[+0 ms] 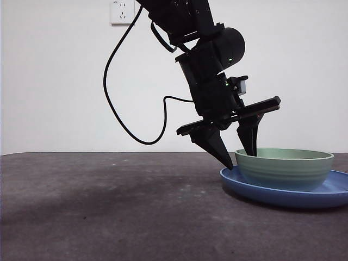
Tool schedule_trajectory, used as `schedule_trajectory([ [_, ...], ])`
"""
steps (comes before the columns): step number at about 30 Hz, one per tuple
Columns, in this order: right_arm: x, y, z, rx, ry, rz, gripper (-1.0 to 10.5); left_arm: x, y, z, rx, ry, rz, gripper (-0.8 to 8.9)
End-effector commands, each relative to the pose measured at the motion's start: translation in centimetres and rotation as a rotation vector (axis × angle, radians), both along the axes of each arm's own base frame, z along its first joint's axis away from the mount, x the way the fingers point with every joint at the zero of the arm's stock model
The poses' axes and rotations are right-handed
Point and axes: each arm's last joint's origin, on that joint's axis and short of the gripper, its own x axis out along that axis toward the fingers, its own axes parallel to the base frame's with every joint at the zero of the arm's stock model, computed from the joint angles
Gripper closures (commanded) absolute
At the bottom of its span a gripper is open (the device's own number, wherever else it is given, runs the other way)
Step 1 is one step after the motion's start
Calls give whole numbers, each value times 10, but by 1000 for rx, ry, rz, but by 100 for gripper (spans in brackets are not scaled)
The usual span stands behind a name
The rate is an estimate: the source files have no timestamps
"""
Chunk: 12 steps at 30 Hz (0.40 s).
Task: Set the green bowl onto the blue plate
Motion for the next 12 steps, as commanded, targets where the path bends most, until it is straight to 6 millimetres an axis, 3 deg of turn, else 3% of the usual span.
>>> schedule_trajectory([
  [1, 0, 0, 6, 9, -18, -1, 514, 2, -6, -4, 0, -4, -15, 564],
  [7, 0, 0, 6, 9, -19, -1, 514, 4, 0, 22, -22, -29, -9, 564],
  [12, 1, 1, 6, 9, -22, -1, 514, 2, 17, 66, -73, -97, 0, 564],
])
